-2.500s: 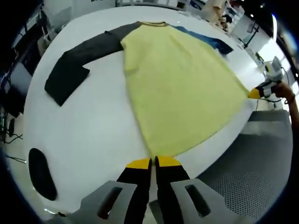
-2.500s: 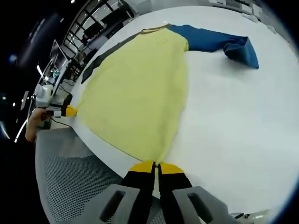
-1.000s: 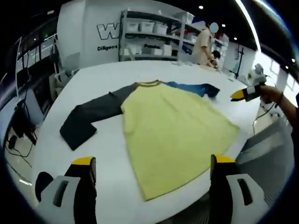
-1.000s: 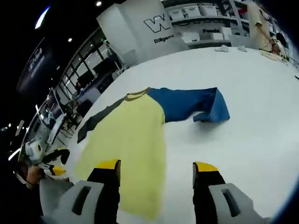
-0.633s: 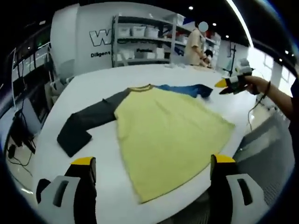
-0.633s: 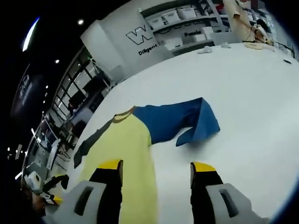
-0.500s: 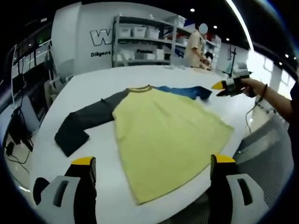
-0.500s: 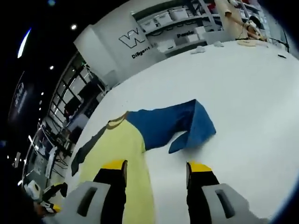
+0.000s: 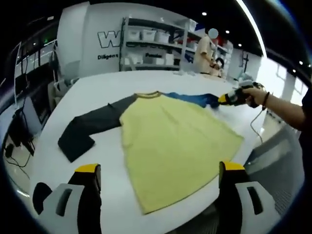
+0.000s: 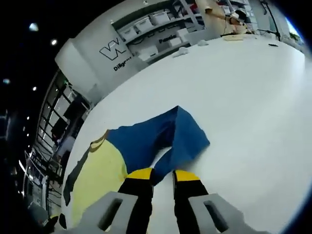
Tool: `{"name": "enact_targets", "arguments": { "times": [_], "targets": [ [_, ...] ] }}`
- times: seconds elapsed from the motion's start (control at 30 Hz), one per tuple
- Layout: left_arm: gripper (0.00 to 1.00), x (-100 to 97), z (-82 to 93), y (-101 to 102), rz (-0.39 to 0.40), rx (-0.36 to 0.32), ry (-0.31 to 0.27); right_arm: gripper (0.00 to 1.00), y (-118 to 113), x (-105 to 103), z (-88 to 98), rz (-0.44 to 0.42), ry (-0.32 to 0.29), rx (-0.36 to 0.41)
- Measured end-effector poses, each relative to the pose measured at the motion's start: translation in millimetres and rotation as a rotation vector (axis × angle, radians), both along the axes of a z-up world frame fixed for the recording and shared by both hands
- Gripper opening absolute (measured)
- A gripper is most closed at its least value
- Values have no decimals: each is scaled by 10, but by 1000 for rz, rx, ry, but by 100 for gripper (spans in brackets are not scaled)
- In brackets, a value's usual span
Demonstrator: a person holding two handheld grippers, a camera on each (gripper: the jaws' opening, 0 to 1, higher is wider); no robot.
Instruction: Fold the garment on the visible template until the final outline fits inside the template.
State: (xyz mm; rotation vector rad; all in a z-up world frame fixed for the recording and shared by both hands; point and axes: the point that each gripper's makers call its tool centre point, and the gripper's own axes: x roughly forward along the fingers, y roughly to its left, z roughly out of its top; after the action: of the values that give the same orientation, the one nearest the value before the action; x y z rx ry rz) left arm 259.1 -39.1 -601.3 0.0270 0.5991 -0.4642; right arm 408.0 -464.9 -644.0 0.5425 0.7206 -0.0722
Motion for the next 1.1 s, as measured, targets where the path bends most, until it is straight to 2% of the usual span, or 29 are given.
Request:
{"name": "enact_targets", "arguments": {
  "times": [0.07, 0.13, 0.23, 0.33, 0.37, 0.57, 0.63, 0.73, 0.8, 0.83, 0.9, 0.97, 1.0, 1.1],
  "targets": [
    [98, 0, -3, -13, -1, 6, 0, 0, -62, -40, 6, 27, 15, -49],
    [97, 1, -12, -9, -6, 11, 0, 0, -154, -36, 57, 18, 5, -81],
    [93, 29, 3, 27, -4, 39, -20, 0, -257, -52, 112, 29, 25, -101],
    [95, 35, 49, -10, -10, 10, -38, 0, -408, -73, 198, 50, 43, -171],
    [95, 31, 60, -19, -15, 9, -42, 0, -471, -92, 235, 79, 55, -217],
    [94, 20, 32, -20, -25, 29, -34, 0, -699, -107, 388, 165, 97, -351],
    [94, 20, 42, -23, -26, 27, -40, 0, -807, -60, 443, 165, 98, -398],
    [94, 18, 41, -23, -27, 27, -39, 0, -984, -14, 469, 263, 159, -531],
    [94, 16, 38, -19, -27, 32, -38, 0, -1085, 63, 495, 289, 173, -594],
    [93, 16, 40, -22, -28, 32, -39, 0, -1107, 95, 499, 311, 177, -611],
    [93, 17, 44, -24, -29, 32, -41, 0, -1168, 167, 515, 302, 191, -624],
    [93, 15, 36, -16, -27, 36, -37, 0, -1252, 311, 578, 267, 151, -647],
    [92, 16, 38, -14, -26, 36, -39, 0, -1264, 348, 563, 286, 153, -657],
    [92, 12, 32, -22, -30, 33, -35, 0, -1359, 454, 443, 299, 205, -674]
  ]
}}
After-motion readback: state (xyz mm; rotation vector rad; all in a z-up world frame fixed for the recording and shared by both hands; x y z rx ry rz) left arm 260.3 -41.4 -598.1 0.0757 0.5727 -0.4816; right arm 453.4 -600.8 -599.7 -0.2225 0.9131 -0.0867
